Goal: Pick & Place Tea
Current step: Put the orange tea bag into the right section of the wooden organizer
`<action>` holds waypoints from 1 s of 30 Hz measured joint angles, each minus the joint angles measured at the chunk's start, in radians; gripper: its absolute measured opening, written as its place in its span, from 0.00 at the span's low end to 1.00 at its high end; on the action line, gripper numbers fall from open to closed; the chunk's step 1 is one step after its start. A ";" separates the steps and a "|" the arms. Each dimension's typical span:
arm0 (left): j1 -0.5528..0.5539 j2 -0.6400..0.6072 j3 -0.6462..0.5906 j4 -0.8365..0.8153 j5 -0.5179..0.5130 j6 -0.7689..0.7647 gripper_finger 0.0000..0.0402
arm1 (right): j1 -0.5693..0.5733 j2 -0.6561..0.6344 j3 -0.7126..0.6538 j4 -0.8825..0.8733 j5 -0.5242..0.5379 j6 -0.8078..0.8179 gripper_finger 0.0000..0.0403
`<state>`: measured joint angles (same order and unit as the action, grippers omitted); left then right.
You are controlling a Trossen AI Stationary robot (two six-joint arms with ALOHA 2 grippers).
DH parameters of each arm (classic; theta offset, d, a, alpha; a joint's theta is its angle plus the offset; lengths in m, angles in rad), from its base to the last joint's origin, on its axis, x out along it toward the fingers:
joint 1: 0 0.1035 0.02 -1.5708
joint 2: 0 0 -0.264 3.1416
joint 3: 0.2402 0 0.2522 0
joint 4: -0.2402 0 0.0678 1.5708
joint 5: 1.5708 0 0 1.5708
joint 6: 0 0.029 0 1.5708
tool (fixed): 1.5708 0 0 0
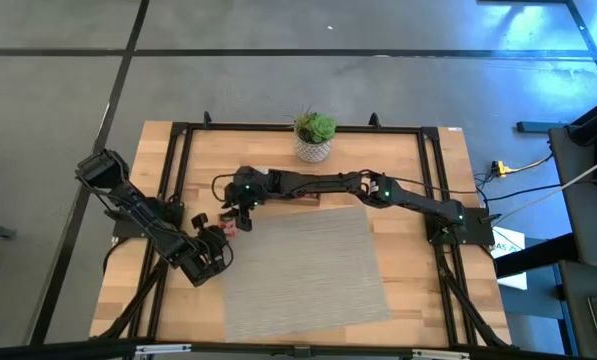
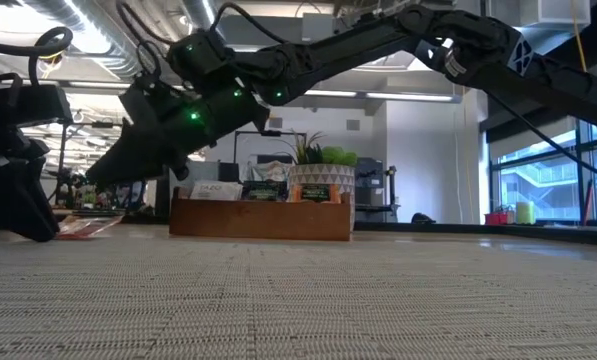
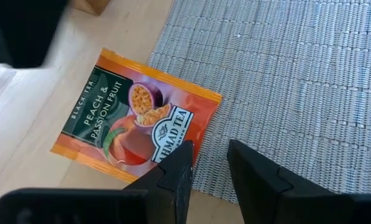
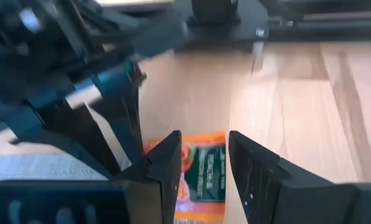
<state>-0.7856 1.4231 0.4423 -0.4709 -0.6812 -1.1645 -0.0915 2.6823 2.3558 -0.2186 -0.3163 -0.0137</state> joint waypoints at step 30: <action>-0.129 0.000 0.000 0.099 0.037 0.063 0.25 | 0.109 -0.008 -0.001 -0.144 0.006 -0.014 0.34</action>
<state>-0.9146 1.4227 0.4423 -0.3715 -0.6447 -1.1017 0.0170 2.6740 2.3550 -0.3627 -0.3106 -0.0280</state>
